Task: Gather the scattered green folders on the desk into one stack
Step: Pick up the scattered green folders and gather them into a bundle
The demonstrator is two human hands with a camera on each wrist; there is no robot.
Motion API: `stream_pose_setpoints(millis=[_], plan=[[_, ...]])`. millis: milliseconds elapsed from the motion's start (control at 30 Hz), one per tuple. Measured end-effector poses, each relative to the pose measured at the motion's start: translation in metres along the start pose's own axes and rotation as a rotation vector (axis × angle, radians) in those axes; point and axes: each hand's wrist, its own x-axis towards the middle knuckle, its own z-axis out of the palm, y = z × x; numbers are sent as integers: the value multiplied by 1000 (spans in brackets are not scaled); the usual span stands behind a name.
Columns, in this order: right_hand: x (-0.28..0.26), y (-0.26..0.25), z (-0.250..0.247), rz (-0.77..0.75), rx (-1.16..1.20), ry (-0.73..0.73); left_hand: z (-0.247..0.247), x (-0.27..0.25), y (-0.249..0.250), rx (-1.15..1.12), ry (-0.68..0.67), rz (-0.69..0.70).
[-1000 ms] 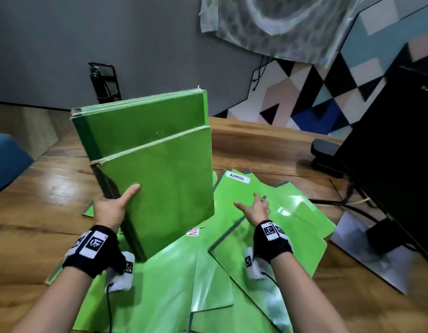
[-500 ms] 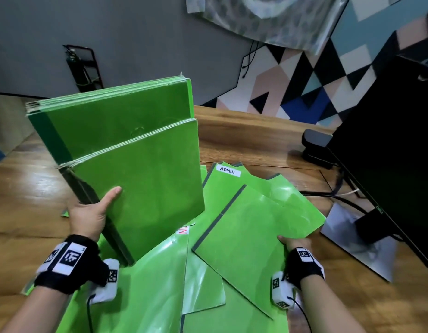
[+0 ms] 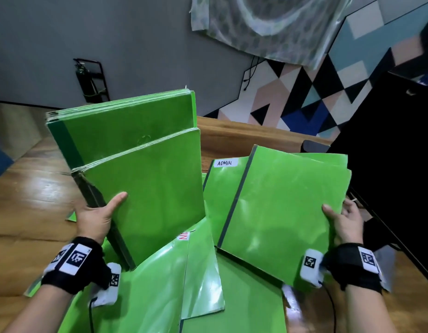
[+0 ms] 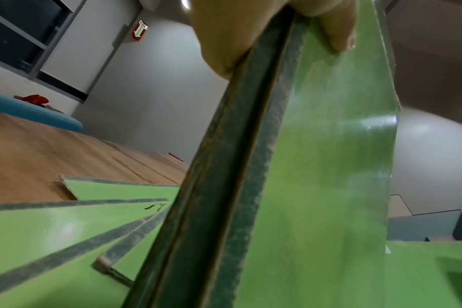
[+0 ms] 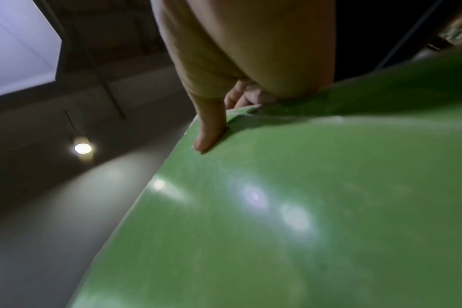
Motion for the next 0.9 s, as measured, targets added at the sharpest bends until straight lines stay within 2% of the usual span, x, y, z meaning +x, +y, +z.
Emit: stream_pose_setpoints(millis=[100,300,467,567,700,833,900], plan=[[-3,-33,-8,-106,147,-70,-1,-2,1,-26,-13,-4],[-22,-87,-22,-286,346,-105,-2,2,-5,-54,-41,-6],[-39,-119,-6,-384,479,-226,-1,3,-5,-37,-22,-4],[-40,-109,22,-343,529,-357,-2,6,-7,-49,2,22],[-59,-76,95,-200,533,-539,-4,2,-5,-62,-53,53],[-95,-37,177,-34,294,-748,-7,-7,-8,-160,-191,126],[-106,-22,208,36,164,-815,-9,-9,-12,-132,-228,132]])
